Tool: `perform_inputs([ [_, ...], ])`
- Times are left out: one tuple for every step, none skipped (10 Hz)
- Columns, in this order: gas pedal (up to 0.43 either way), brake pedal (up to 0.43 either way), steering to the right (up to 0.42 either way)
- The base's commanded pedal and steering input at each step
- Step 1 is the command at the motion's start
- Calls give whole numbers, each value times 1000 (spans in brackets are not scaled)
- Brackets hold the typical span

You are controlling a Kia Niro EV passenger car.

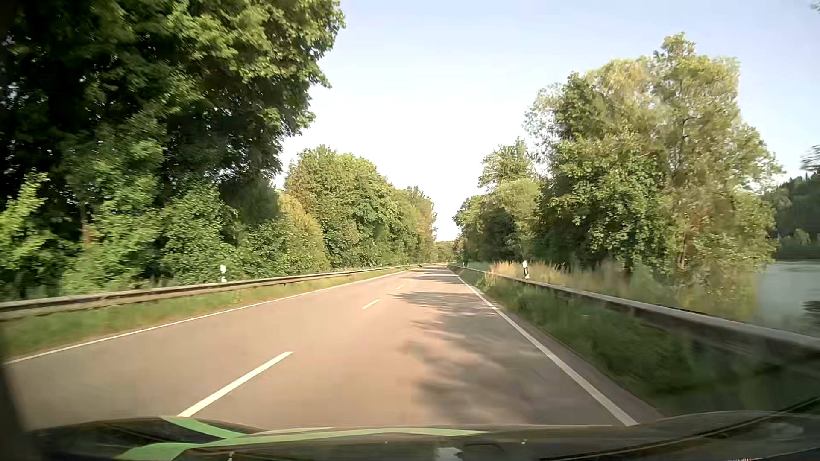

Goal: Follow the waypoints while adhering to traffic rules and regulations

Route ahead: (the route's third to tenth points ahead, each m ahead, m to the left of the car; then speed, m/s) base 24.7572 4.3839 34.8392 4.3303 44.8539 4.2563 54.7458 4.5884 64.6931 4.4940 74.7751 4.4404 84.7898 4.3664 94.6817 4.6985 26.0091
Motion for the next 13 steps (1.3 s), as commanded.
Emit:
perform_inputs([
  [197,0,-5],
  [228,0,-5],
  [228,0,-5],
  [228,0,-4],
  [228,0,-4],
  [228,0,-4],
  [228,0,-4],
  [220,0,-4],
  [189,0,-4],
  [169,0,-4],
  [169,0,-3],
  [169,0,-3],
  [169,0,-2],
])
